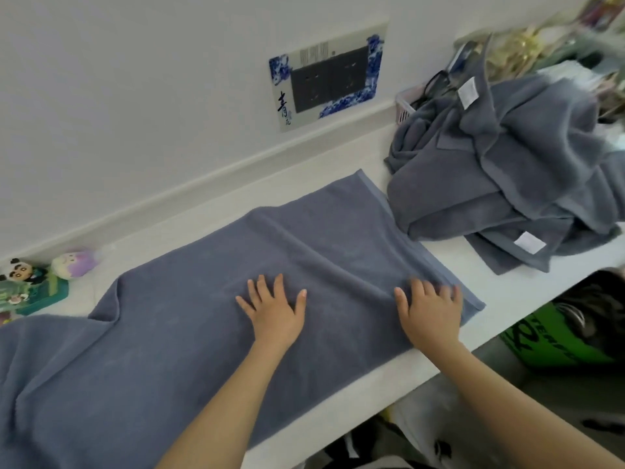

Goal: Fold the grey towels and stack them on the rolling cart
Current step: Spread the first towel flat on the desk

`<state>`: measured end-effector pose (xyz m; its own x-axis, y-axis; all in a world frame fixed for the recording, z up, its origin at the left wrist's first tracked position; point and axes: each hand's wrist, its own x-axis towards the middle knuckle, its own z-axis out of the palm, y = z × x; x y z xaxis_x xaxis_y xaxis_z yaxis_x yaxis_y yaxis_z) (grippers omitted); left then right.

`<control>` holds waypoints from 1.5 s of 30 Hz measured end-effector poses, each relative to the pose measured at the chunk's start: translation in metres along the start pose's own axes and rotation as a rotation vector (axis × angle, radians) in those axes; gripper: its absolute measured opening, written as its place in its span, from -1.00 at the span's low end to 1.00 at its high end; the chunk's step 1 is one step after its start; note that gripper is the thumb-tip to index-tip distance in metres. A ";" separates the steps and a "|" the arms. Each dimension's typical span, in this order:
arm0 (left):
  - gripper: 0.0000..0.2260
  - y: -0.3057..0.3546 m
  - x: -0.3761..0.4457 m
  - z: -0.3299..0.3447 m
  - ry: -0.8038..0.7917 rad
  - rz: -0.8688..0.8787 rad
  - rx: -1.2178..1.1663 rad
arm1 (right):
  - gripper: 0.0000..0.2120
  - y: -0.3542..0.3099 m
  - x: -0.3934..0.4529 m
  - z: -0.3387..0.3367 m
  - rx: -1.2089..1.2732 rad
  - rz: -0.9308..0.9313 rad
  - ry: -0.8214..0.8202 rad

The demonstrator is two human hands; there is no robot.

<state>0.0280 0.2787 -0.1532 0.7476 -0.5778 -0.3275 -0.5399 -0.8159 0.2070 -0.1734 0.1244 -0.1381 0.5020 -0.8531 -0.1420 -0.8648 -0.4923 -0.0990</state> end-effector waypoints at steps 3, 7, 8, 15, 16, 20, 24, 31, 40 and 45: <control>-0.28 0.015 0.003 0.004 0.042 0.069 0.023 | -0.33 0.004 0.029 0.004 0.124 -0.178 0.018; -0.31 0.013 0.001 0.025 0.006 0.139 0.178 | -0.25 0.023 0.045 0.028 0.104 -0.336 -0.095; -0.32 0.008 -0.001 0.027 0.032 0.137 0.194 | -0.27 0.028 0.047 0.029 0.081 -0.310 -0.081; -0.38 -0.012 -0.016 0.030 0.101 0.132 0.166 | -0.31 0.020 0.042 0.020 0.039 -0.283 -0.070; -0.37 -0.011 -0.017 0.029 0.110 0.131 0.157 | -0.35 0.014 0.041 0.020 0.045 -0.321 -0.066; -0.39 -0.026 -0.025 0.036 0.106 0.091 0.138 | -0.38 -0.006 0.037 0.030 0.033 -0.445 -0.086; -0.32 -0.036 -0.028 0.031 0.121 0.144 0.105 | -0.26 -0.016 0.031 0.037 -0.022 -0.429 -0.089; -0.46 -0.074 -0.049 -0.004 0.337 0.126 -0.131 | -0.35 -0.100 0.002 0.023 0.017 -0.558 -0.070; -0.30 -0.225 -0.098 -0.048 0.359 -0.129 -0.133 | -0.27 -0.246 -0.080 0.035 0.099 -0.739 -0.054; -0.45 -0.320 -0.118 -0.056 0.346 -0.314 -0.145 | -0.15 -0.324 -0.121 0.057 0.113 -0.830 -0.058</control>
<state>0.1345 0.6069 -0.1292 0.9637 -0.2566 -0.0741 -0.2266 -0.9324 0.2815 0.0468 0.3974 -0.1451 0.9774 -0.2096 -0.0291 -0.2089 -0.9335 -0.2915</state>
